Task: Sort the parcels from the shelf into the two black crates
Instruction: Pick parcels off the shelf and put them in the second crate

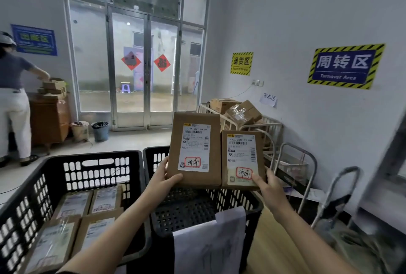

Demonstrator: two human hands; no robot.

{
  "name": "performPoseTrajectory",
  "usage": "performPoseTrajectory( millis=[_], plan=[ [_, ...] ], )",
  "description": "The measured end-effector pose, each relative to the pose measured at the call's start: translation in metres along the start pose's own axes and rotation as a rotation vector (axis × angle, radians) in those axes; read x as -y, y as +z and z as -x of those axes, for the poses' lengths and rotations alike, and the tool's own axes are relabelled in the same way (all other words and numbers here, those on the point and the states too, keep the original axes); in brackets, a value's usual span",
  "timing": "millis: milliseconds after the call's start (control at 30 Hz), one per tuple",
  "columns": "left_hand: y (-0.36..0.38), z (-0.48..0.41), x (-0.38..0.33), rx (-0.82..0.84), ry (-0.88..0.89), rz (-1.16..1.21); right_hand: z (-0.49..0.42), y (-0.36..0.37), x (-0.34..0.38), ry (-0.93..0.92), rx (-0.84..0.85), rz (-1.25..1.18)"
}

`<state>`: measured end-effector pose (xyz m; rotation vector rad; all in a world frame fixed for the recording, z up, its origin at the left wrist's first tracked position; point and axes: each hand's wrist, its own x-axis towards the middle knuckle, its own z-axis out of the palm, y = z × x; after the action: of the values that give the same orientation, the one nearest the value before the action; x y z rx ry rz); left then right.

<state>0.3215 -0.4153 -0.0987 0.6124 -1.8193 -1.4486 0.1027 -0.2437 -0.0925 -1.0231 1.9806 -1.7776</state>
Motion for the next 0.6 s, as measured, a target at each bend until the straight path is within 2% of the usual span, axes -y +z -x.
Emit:
performPoseTrajectory(
  millis=[333, 600],
  plan=[
    [-0.018, -0.076, 0.052, -0.113, -0.185, 0.006, -0.104, 0.066, -0.044, 0.049, 0.109, -0.049],
    [-0.008, -0.134, 0.127, -0.357, -0.507, 0.011, -0.177, 0.121, -0.13, 0.307, 0.234, -0.048]
  ],
)
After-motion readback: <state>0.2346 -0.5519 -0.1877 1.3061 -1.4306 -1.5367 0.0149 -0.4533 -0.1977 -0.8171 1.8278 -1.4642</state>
